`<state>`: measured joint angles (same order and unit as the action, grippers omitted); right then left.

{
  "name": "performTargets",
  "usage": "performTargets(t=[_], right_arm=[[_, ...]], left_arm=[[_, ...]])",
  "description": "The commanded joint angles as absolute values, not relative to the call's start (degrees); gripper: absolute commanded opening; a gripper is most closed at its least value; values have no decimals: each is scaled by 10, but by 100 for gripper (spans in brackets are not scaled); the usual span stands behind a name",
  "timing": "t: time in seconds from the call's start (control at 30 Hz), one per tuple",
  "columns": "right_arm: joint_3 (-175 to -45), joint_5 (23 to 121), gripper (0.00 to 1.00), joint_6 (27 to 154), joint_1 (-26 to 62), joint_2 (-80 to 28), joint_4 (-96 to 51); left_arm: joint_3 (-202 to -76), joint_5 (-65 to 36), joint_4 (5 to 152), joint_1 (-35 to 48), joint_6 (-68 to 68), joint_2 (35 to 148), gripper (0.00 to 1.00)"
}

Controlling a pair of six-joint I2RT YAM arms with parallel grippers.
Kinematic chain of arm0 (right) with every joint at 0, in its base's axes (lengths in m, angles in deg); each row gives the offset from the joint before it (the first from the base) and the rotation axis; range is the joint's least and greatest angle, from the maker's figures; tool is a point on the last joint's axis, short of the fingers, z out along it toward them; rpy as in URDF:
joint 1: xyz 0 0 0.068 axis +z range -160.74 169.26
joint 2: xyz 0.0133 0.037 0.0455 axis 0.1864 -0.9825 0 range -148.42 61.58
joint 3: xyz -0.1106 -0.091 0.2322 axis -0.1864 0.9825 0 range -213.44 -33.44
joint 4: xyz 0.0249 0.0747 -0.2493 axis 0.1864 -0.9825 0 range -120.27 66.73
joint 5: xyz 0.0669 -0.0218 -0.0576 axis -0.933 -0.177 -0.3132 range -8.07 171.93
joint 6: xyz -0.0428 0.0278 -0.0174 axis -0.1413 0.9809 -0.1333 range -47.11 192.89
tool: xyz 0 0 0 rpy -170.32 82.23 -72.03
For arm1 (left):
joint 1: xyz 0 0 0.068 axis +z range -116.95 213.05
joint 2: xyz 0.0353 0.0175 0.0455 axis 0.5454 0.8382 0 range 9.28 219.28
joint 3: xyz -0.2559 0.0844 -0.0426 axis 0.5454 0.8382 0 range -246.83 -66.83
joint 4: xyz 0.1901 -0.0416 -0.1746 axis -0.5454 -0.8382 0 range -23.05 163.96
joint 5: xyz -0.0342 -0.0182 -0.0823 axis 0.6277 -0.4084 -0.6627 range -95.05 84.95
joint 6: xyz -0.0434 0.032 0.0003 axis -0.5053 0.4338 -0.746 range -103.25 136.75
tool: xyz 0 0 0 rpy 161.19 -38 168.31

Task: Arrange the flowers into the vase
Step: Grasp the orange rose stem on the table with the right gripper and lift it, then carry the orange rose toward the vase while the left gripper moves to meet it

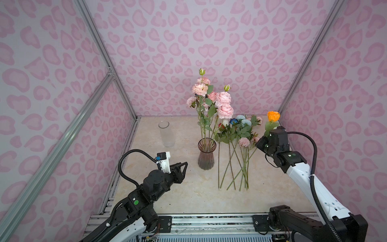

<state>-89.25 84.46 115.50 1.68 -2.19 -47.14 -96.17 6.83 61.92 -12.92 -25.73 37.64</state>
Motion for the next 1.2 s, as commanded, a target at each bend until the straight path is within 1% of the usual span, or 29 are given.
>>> performTargets(t=[0.0,0.23,0.3,0.4,0.53,0.6,0.73,0.9,1.0,1.17], right_arm=[[-918,853,0,1124,66,-28,-429],[-992,917,0,1051,183,-11,-407],[-1010,932,0,1026,218,0,-403],[-1020,960,0,988,268,16,-386],[-1013,999,0,938,333,44,-350],[-996,1010,0,921,358,67,-322],[-957,988,0,897,388,103,-248],[-938,969,0,886,415,113,-199],[-930,963,0,889,425,110,-173],[-917,951,0,901,440,111,-135]], left_arm=[[-980,87,602,-129,-235,363,46],[-1030,53,605,-129,-153,347,48],[-1049,32,616,-128,-126,354,53],[-1086,-17,632,-128,-83,382,68],[-1151,-100,634,-128,-46,449,74],[-1178,-145,641,-128,-40,484,74],[-1217,-226,677,-130,-32,557,74],[-1279,-313,696,-150,-28,647,68],[-1309,-318,698,-180,-17,692,66],[-1320,-278,719,-199,-17,732,65]])
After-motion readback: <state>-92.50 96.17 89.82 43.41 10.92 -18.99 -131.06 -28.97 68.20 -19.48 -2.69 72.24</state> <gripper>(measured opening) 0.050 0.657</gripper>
